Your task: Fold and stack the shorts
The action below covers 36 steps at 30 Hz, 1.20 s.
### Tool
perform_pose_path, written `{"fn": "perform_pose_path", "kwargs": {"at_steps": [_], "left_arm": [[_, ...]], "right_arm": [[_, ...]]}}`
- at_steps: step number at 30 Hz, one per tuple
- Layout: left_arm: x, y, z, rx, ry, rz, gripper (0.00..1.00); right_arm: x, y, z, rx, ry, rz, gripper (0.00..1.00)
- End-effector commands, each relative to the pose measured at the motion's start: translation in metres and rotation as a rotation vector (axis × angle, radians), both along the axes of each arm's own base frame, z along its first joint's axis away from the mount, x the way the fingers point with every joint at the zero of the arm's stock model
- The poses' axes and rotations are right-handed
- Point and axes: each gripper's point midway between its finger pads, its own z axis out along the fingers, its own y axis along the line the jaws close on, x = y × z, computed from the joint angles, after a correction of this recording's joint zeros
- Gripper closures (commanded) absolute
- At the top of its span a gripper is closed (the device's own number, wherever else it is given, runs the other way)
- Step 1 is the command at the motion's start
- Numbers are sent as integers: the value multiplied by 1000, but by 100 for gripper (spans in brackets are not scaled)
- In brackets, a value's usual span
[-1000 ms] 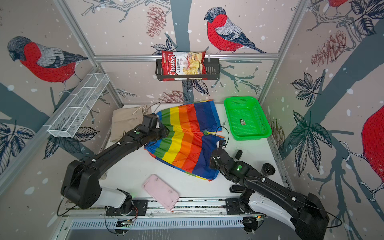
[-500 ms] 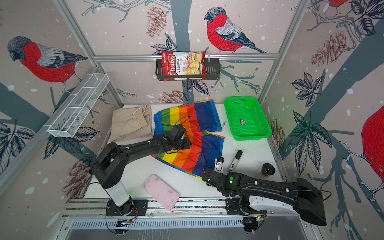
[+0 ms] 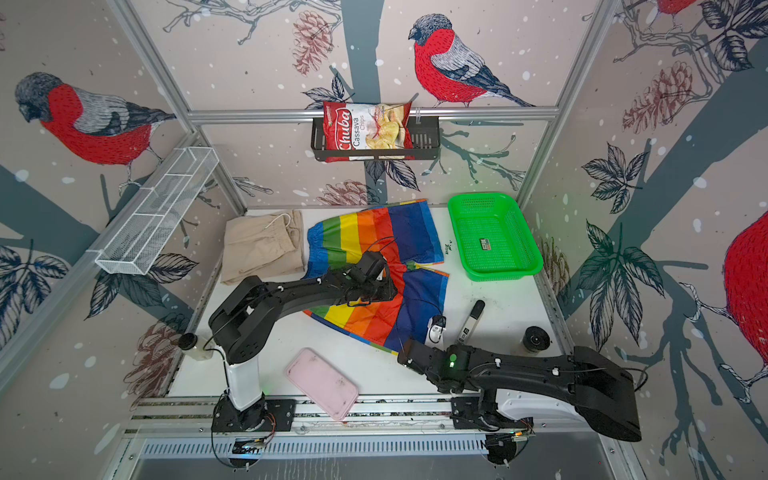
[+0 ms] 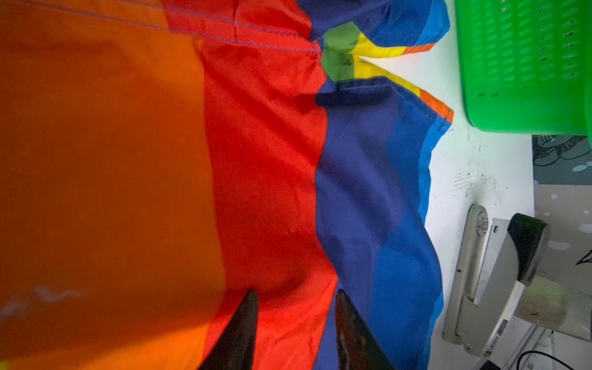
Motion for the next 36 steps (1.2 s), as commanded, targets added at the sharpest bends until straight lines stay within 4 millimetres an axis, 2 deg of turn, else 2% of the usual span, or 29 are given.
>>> {"fn": "perform_pose_path", "kwargs": {"at_steps": [1, 6, 12, 18, 21, 26, 30, 36], "left_arm": [[-3, -3, -8, 5, 12, -26, 60], [-7, 5, -25, 43, 31, -23, 61], [-6, 4, -33, 60, 43, -28, 61], [-7, 0, -39, 40, 59, -28, 62], [-7, 2, -40, 50, 55, -26, 62], [-10, 5, -42, 50, 61, -24, 62], [-10, 10, -40, 70, 49, -21, 62], [-10, 8, -43, 63, 61, -18, 62]], "right_arm": [[-1, -3, 0, 37, 4, -45, 47], [-6, -15, -1, 60, 23, -87, 52], [-16, -26, 2, 62, 69, -101, 52], [-28, -26, -6, 73, 131, -77, 65], [-29, -29, -13, 74, 143, -99, 67], [-16, -38, -14, 95, 83, -183, 68], [3, -44, -7, 118, 4, -215, 68], [18, -49, -10, 192, 15, -232, 71]]}}
